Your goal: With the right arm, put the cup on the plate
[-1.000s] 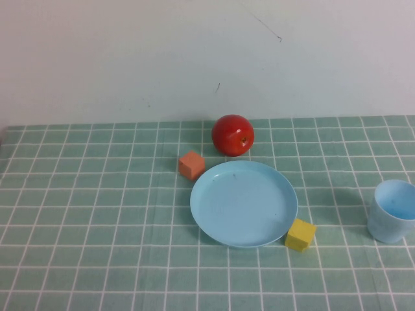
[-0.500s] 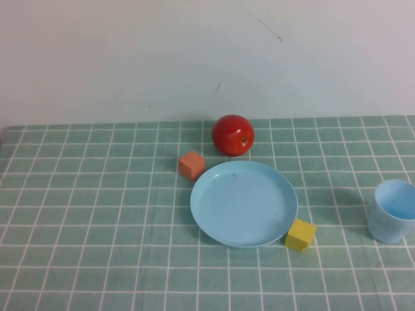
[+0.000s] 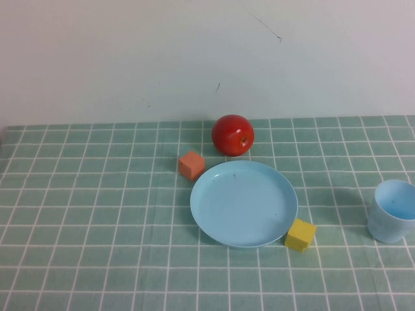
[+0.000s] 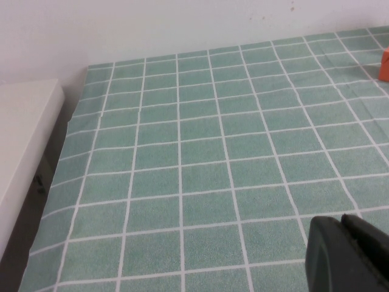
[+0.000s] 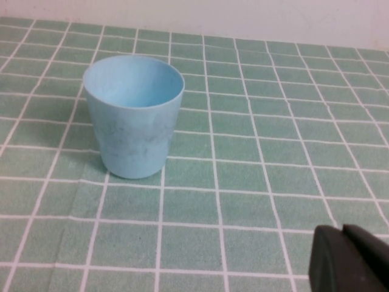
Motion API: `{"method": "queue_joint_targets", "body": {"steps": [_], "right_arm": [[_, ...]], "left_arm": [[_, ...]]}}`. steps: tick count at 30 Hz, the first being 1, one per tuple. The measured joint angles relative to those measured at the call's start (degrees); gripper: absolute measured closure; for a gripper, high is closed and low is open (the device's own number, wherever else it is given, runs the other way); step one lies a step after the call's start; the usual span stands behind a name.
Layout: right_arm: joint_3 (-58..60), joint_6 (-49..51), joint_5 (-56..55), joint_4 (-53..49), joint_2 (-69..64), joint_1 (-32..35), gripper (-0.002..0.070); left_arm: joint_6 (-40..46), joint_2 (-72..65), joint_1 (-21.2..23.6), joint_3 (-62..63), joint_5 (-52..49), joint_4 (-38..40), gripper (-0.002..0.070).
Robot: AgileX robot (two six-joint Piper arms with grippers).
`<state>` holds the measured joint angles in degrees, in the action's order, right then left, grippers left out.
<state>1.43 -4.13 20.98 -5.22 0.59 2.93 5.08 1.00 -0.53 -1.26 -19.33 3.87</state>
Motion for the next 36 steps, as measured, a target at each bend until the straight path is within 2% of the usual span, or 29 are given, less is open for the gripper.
{"method": "queue_joint_targets", "body": {"steps": [13, 16, 24, 36], "right_arm": [[0.22, 0.0, -2.7, -1.92, 0.0, 0.0, 0.0679], [0.22, 0.0, -9.89, -4.61, 0.0, 0.0, 0.0679], [0.22, 0.22, -38.41, -7.98, 0.0, 0.0, 0.0679], [0.22, 1.08, -62.24, -7.73, 0.0, 0.0, 0.0679]], "left_arm": [[0.0, 0.0, 0.0, 0.0, 0.0, 0.0, 0.0678], [0.0, 0.0, 0.0, 0.0, 0.0, 0.0, 0.0678], [-0.25, 0.0, 0.0, 0.0, 0.0, 0.0, 0.0678], [-0.25, 0.0, 0.0, 0.0, 0.0, 0.0, 0.0678]]}}
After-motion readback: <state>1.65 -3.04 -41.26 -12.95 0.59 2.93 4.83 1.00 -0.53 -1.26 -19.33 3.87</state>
